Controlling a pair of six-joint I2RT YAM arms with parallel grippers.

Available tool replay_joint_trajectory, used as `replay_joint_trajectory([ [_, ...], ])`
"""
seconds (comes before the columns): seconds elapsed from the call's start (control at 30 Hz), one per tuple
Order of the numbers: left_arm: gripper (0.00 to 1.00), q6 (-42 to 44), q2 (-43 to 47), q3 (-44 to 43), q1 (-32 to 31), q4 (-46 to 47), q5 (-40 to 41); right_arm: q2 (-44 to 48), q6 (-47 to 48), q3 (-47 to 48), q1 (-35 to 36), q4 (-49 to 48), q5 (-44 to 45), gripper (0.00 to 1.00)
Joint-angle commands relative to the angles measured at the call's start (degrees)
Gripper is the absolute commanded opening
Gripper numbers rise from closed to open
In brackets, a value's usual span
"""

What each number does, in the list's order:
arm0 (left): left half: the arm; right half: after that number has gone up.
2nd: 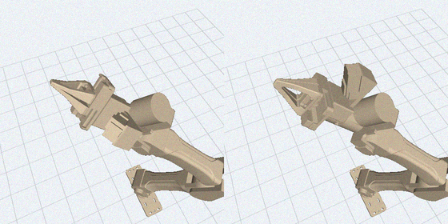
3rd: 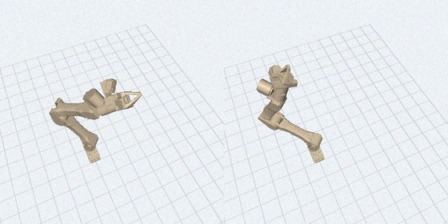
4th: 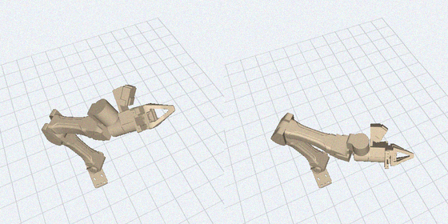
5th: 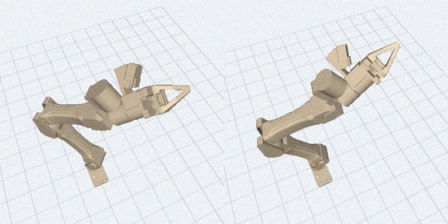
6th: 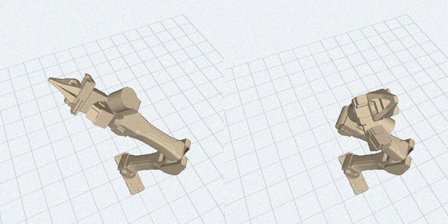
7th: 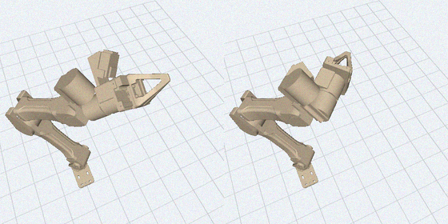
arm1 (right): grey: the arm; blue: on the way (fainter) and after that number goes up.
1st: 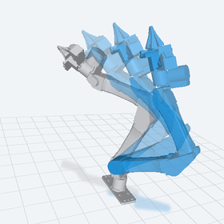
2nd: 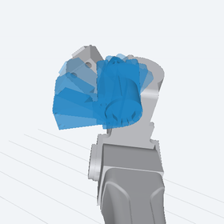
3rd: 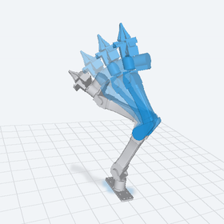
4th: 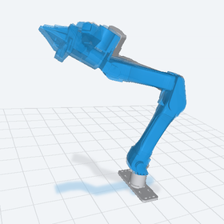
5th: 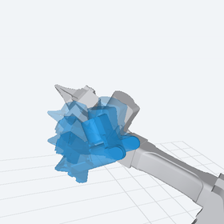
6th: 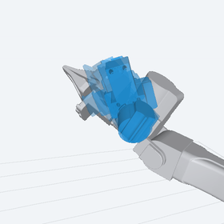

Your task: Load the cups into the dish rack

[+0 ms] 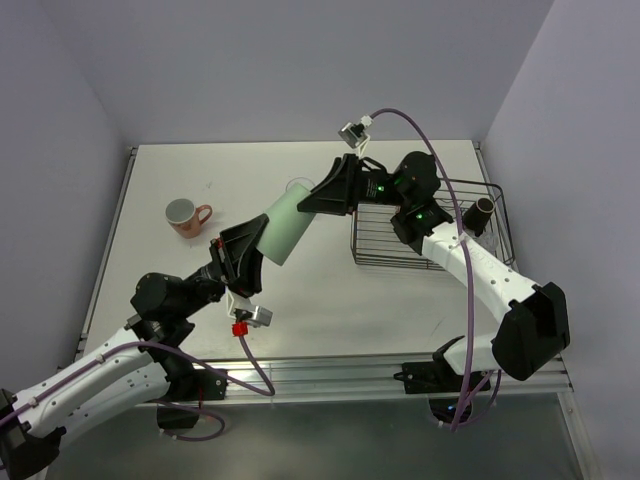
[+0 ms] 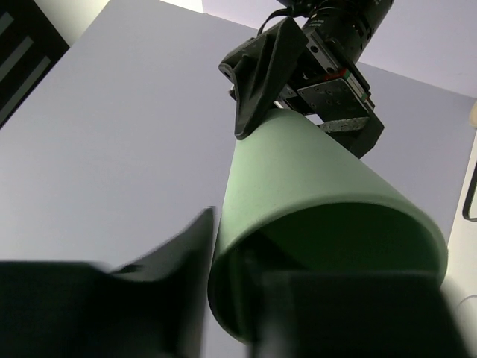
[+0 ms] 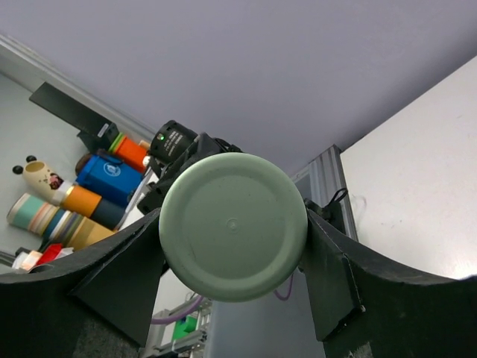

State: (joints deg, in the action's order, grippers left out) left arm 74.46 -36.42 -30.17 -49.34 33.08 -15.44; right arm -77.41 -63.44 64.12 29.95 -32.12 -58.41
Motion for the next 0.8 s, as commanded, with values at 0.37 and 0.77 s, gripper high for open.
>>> replay_joint_trajectory([
  [0.37, 0.91, -0.63, 4.60, 0.99, -0.32, -4.51, 1.91, 3.22, 2.10, 3.82, -10.70, 2.06, -2.05, 0.05],
  [0.77, 0.97, -27.76, 4.19, -7.69, -0.23, -20.04, 20.70, 8.41, 30.71, 10.94, -29.51, 36.27, -1.45, 0.01],
])
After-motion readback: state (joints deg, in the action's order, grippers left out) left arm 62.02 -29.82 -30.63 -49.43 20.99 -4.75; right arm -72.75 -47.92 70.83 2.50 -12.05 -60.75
